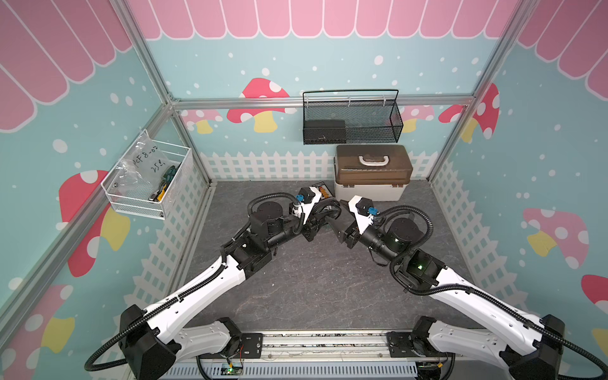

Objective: Pack away charging kits
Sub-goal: Zip the zipper on the storage bag.

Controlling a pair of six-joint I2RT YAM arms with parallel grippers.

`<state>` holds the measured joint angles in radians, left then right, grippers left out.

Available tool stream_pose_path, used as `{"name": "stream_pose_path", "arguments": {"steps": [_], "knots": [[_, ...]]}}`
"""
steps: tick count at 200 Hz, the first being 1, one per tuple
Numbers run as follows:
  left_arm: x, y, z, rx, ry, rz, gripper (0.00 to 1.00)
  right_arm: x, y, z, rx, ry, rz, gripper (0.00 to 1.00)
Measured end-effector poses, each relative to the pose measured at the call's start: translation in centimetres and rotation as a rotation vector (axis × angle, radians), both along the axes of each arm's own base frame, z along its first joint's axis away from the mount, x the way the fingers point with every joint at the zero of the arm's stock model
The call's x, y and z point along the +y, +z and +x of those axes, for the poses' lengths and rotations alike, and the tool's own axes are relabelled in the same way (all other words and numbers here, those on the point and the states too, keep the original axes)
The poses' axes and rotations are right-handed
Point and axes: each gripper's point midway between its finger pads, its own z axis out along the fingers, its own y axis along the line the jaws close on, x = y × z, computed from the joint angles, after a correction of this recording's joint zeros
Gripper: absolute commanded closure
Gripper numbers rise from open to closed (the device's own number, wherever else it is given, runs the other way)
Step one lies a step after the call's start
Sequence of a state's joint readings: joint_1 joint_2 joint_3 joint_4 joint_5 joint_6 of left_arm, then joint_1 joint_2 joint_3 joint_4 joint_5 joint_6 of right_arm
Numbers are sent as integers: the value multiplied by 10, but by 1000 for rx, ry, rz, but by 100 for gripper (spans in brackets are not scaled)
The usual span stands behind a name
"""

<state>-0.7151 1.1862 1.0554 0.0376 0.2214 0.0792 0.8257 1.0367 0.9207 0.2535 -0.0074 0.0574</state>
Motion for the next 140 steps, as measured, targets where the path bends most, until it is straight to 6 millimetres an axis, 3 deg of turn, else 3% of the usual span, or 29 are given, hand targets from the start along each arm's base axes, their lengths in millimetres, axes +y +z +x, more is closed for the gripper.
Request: {"name": "stream_pose_path", "arguments": {"steps": [31, 90, 140], "knots": [[0, -5, 0, 11, 1, 17, 100, -8, 2, 8, -31, -72, -21, 47], [0, -11, -2, 26, -4, 33, 100, -17, 1, 16, -83, -146, -56, 48], [0, -8, -6, 25, -16, 29, 100, -13, 2, 15, -101, -127, -62, 63]]}}
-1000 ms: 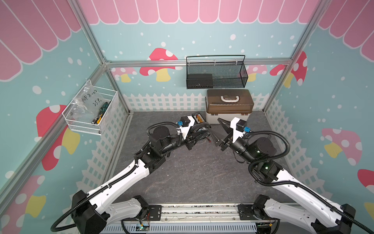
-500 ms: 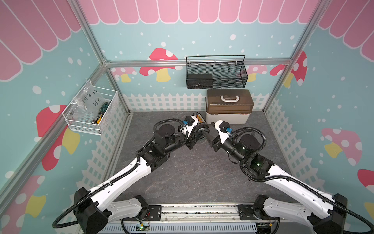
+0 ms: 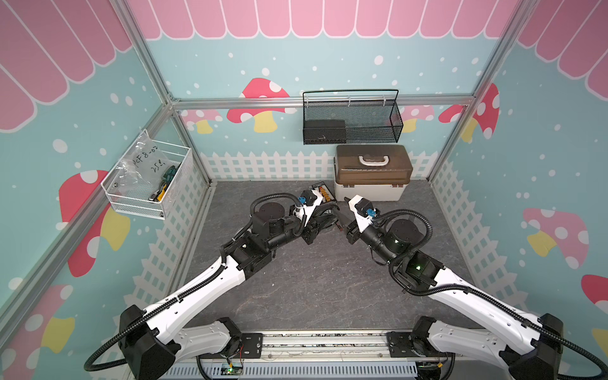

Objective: Pack away charging kits
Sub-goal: Zip the zipper on the storage bag.

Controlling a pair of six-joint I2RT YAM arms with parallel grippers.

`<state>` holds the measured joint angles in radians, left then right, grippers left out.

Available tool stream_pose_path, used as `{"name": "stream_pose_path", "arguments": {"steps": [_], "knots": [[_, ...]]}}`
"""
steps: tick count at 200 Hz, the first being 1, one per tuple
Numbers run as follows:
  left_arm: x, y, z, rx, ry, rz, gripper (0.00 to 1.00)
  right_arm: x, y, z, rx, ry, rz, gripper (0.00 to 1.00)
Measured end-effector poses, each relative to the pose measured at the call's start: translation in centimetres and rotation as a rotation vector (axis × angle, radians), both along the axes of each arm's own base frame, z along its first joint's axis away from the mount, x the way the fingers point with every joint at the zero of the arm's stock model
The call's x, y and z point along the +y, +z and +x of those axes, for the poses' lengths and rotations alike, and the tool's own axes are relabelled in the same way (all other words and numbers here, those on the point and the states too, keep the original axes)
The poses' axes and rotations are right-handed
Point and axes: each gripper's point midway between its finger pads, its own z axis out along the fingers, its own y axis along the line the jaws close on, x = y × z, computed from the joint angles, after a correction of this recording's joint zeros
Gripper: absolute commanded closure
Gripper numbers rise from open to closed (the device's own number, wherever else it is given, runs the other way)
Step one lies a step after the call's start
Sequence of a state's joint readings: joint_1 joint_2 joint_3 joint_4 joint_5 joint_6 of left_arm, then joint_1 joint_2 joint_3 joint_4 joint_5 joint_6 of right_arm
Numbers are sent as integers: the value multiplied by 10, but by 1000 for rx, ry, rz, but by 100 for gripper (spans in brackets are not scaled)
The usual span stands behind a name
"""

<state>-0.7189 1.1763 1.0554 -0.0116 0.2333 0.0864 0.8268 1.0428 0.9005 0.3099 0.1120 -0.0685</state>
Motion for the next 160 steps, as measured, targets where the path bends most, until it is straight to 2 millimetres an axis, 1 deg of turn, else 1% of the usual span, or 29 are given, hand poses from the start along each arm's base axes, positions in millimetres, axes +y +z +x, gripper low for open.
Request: {"name": "stream_pose_path", "arguments": {"steps": [30, 39, 51, 69, 87, 125, 160], "knots": [[0, 4, -4, -4, -14, -7, 100, 5, 1, 1, -7, 17, 8, 67], [0, 4, -5, -2, -19, -9, 100, 7, 1, 0, -9, 26, 8, 70], [-1, 4, -6, -1, -25, -10, 100, 9, 1, -1, -12, 42, 12, 77], [-2, 4, -8, 0, -38, -12, 100, 12, 2, -4, -22, 66, 16, 90], [-2, 4, -9, 2, -46, -15, 100, 15, 1, -7, -25, 85, 14, 100], [-2, 7, -11, -1, -50, -19, 100, 16, 2, -9, -28, 95, 24, 100], [-1, 10, -13, -9, -57, -27, 100, 10, 7, -10, -28, 78, 44, 100]]}}
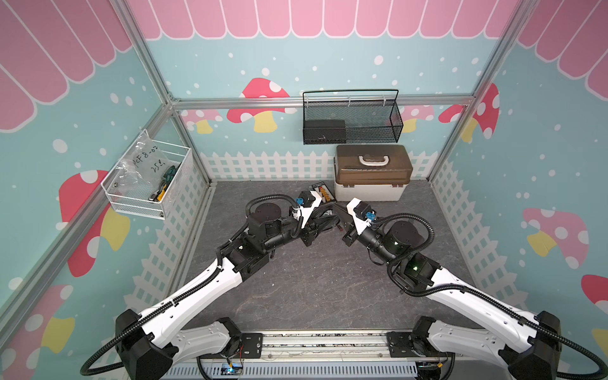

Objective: Pack away charging kits
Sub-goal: Zip the zipper on the storage bag.

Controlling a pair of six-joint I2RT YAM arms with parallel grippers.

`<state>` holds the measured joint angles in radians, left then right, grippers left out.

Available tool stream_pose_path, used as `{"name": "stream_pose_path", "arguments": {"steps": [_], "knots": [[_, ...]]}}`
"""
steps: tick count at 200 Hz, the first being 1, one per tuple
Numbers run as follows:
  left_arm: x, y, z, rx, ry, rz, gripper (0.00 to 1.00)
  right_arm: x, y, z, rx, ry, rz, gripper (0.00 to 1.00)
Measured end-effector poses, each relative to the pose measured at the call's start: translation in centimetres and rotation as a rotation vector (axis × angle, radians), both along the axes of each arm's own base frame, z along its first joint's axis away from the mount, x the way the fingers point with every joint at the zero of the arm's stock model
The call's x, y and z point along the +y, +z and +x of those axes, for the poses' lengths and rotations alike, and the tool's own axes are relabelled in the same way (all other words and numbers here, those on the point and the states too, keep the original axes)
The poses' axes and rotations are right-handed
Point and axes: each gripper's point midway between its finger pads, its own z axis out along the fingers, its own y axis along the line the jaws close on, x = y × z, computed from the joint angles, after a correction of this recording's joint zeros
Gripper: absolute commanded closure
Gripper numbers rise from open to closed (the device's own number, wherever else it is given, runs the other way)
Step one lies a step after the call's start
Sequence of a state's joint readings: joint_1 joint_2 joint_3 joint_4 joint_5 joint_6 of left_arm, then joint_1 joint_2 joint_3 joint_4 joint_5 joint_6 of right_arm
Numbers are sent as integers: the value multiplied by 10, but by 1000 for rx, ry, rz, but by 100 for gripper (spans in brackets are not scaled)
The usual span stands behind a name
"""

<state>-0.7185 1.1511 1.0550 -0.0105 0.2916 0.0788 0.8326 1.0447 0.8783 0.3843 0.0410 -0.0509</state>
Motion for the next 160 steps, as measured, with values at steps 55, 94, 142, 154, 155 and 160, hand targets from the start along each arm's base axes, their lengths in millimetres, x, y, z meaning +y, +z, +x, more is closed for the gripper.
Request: {"name": "stream_pose_path", "arguments": {"steps": [55, 94, 142, 154, 155, 160], "knots": [[6, -2, -8, -34, 1, -25, 100, -5, -3, -2, 58, -3, 29, 100], [13, -7, -10, -62, 22, -41, 100, -6, -14, 2, 151, -5, 50, 100], [24, -7, -8, -194, 77, -80, 100, -18, -8, 25, 291, -75, 145, 100], [26, -5, -8, -235, 89, -92, 100, -27, -7, 37, 327, -125, 177, 100], [26, -5, -8, -237, 89, -92, 100, -27, -8, 38, 330, -127, 178, 100], [27, -3, -8, -252, 92, -98, 100, -29, -8, 42, 346, -141, 190, 100]]}}
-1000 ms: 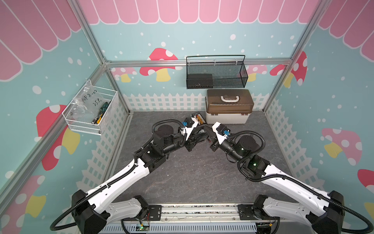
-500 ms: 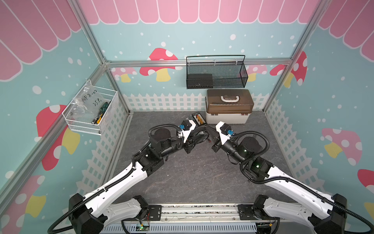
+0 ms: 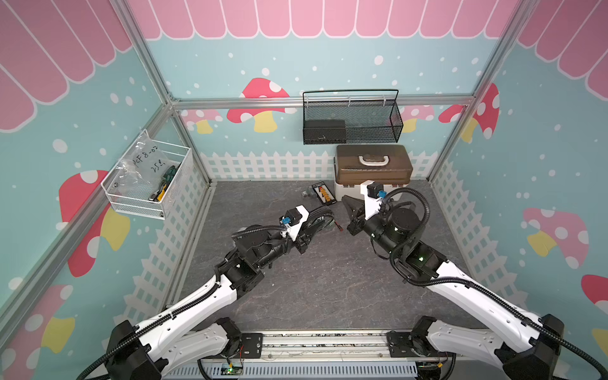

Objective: Pack away charging kits
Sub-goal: Zip the zipper on the storage bag.

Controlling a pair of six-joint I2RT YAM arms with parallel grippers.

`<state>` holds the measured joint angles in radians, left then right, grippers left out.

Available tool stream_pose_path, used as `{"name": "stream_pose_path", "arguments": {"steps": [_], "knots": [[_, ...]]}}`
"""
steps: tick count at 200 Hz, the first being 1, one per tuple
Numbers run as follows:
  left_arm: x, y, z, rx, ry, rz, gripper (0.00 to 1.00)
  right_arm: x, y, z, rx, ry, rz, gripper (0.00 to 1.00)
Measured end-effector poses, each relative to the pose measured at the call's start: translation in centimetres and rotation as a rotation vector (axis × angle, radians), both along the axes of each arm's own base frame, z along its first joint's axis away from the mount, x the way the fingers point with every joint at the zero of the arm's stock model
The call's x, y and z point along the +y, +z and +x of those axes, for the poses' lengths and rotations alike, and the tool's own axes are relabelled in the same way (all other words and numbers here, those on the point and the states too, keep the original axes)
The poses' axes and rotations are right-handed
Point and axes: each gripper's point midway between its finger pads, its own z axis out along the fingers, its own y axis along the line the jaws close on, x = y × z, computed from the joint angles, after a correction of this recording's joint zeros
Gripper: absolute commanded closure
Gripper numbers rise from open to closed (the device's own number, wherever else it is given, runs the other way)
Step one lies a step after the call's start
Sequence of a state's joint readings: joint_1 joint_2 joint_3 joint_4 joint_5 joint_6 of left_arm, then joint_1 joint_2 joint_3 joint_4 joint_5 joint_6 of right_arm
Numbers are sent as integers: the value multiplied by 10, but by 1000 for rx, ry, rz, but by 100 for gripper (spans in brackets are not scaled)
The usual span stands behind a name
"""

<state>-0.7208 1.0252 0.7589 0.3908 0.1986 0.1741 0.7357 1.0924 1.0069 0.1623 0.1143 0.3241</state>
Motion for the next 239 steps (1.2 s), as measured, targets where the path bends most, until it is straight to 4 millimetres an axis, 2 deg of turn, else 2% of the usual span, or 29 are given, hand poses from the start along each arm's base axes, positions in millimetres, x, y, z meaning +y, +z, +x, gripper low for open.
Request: {"name": "stream_pose_path", "arguments": {"steps": [33, 52, 62, 74, 92, 112, 131, 151, 167, 186, 216, 239], "knots": [[3, 32, -6, -143, -5, -76, 100, 6, -18, 10, 101, -7, 33, 100], [3, 42, -11, -192, -17, -95, 100, 8, -26, 11, 134, -4, 37, 100], [3, 43, -13, -210, -29, -91, 100, 6, -24, 11, 135, -4, 47, 89], [1, 43, -15, -228, -50, -80, 100, 2, -18, 7, 126, -2, 68, 79], [4, 43, -14, -256, -76, -71, 100, -8, -4, -4, 87, 9, 110, 72], [13, 35, 2, -249, -85, -53, 100, -16, 16, -20, 36, 49, 167, 66], [18, 25, 13, -217, -102, -37, 100, -14, 34, -32, -8, 109, 211, 55], [14, 24, 8, -225, -154, -41, 100, -4, 44, -41, -31, 192, 248, 45], [12, 27, -1, -254, -203, -50, 100, 7, 46, -44, -28, 257, 269, 42], [10, 30, -7, -285, -255, -55, 100, 22, 39, -43, 2, 318, 280, 40], [11, 26, -5, -290, -307, -56, 100, 37, 28, -40, 60, 381, 299, 39], [12, 26, 1, -288, -329, -63, 100, 39, 32, -44, 65, 408, 327, 39]]}}
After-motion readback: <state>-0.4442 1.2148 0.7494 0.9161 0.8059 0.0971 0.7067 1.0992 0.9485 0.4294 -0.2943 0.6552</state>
